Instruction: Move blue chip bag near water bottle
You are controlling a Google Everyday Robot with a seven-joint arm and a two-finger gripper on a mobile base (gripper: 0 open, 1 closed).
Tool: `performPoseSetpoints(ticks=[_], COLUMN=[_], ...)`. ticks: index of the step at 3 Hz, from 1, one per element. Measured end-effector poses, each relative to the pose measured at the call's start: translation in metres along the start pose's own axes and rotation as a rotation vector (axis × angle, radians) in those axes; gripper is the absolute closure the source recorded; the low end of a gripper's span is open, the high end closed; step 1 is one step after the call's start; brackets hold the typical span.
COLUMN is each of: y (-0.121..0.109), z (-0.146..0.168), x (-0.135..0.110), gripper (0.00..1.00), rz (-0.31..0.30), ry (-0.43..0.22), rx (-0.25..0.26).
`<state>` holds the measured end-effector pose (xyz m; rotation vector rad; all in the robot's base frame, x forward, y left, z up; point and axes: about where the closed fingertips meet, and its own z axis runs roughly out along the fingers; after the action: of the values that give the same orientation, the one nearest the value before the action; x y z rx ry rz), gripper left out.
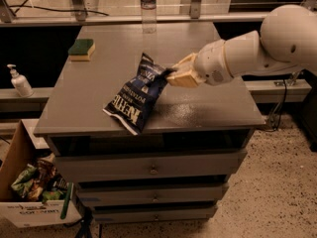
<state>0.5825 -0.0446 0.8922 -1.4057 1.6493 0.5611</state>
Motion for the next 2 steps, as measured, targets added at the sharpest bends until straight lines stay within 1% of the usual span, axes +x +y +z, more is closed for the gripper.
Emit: performPoseSetpoints(ticks=[1, 2], y=[-0.031, -0.069], z=[-0.018, -0.048], x=[-0.029, -0.052], gripper=[1.00, 1.00], rz=[-0.039, -0.075], ry=[-0.003, 0.006], rx=[0.070, 0.166])
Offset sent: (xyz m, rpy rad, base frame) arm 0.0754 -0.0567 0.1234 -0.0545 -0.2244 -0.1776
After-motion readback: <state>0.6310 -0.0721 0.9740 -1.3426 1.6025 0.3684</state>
